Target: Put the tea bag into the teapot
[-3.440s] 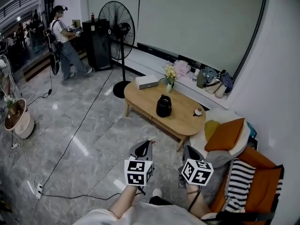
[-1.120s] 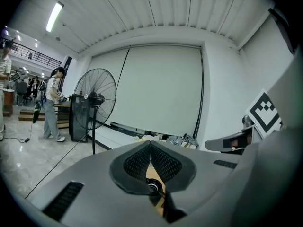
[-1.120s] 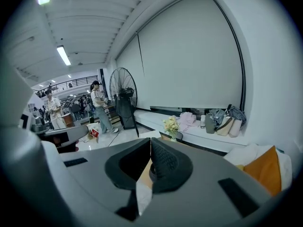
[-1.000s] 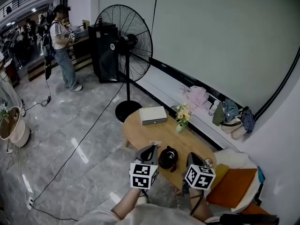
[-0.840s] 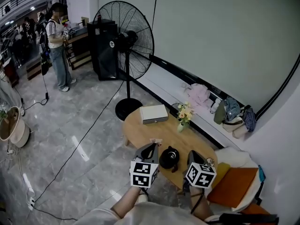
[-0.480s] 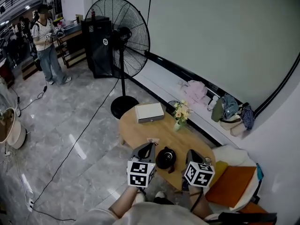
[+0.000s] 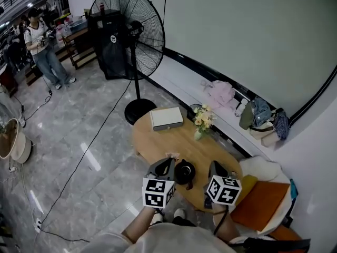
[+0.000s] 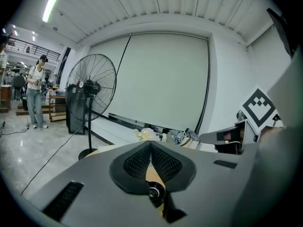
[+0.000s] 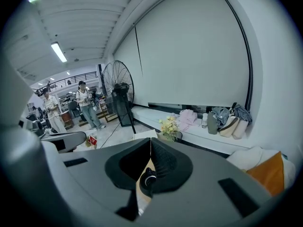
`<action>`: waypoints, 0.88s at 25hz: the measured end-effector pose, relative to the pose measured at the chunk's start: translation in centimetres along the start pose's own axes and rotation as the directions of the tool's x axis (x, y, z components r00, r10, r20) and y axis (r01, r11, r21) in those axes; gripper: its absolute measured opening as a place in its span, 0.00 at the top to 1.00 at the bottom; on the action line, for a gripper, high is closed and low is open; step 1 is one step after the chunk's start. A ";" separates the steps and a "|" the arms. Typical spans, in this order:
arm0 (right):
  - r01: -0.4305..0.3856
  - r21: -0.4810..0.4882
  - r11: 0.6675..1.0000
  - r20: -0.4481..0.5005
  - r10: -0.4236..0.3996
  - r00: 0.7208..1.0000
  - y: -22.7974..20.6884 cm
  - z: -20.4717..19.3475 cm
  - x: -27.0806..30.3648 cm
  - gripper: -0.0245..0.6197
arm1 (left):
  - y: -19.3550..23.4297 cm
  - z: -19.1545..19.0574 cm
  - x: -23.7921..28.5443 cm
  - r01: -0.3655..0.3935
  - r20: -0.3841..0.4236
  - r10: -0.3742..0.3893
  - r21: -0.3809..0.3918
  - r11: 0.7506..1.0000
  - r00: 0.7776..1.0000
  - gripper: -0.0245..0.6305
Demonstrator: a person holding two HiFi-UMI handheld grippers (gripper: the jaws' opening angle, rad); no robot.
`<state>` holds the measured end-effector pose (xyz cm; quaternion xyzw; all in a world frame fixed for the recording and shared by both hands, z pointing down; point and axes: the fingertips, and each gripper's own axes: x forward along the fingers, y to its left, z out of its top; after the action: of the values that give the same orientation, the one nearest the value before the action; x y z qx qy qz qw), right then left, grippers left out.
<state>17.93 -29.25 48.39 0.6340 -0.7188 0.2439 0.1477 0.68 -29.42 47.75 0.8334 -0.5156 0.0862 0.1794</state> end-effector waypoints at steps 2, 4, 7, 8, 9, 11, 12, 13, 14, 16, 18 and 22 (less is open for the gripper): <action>-0.005 0.004 1.000 -0.012 0.005 1.000 -0.2 -0.5 0.2 0.91 | -0.3 -0.9 0.3 0.006 -0.025 -0.006 -0.008 1.000 1.000 0.94; -0.012 0.012 1.000 -0.030 0.012 0.999 -0.3 -1.3 0.5 0.91 | -0.5 -1.8 0.5 0.002 -0.046 -0.003 -0.015 1.000 0.999 0.94; -0.018 0.029 0.999 -0.069 0.020 0.997 -0.5 -3.3 1.0 0.91 | -0.5 -3.4 0.6 -0.005 -0.085 0.003 -0.022 1.000 0.996 0.94; -0.018 0.036 0.999 -0.085 0.021 0.996 -0.7 -4.0 1.1 0.91 | -0.5 -4.1 0.6 -0.008 -0.102 0.005 -0.026 1.000 0.995 0.94; -0.018 0.043 0.999 -0.101 0.023 0.995 -0.9 -4.8 1.2 0.91 | -0.6 -4.9 0.6 -0.010 -0.119 0.006 -0.032 0.999 0.993 0.94; -0.017 0.054 0.998 -0.131 0.024 0.991 -1.2 -6.4 1.3 0.91 | -0.8 -6.6 0.5 -0.012 -0.154 0.005 -0.043 0.999 0.988 0.94; -0.016 0.058 0.998 -0.146 0.025 0.989 -1.4 -7.1 1.4 0.91 | -1.0 -7.5 0.4 -0.013 -0.168 0.005 -0.049 0.999 0.986 0.94; -0.016 0.062 0.998 -0.159 0.026 0.987 -1.5 -7.8 1.4 0.91 | -1.1 -8.3 0.3 -0.013 -0.182 0.003 -0.054 0.998 0.983 0.94; -0.016 0.066 0.998 -0.171 0.027 0.985 -1.5 -8.5 1.5 0.91 | -1.2 -9.1 0.2 -0.013 -0.196 0.001 -0.058 0.998 0.981 0.94; -0.016 0.072 0.997 -0.194 0.030 0.981 -1.6 -9.9 1.7 0.91 | -1.5 -10.8 0.1 -0.011 -0.222 -0.004 -0.069 0.998 0.975 0.94; -0.016 0.078 0.997 -0.220 0.033 0.975 -1.8 -11.5 1.8 0.91 | -1.8 -12.6 0.0 -0.013 -0.248 -0.009 -0.086 0.996 0.969 0.94; -0.010 0.090 0.996 -0.269 0.034 0.963 -2.4 -14.2 1.5 0.91 | -2.4 -15.3 -0.1 -0.014 -0.290 -0.018 -0.108 0.994 0.957 0.94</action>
<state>18.68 -23.06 61.47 0.5926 -0.6876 0.3611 0.2136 3.42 -22.48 61.32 0.8012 -0.4867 0.1791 0.2985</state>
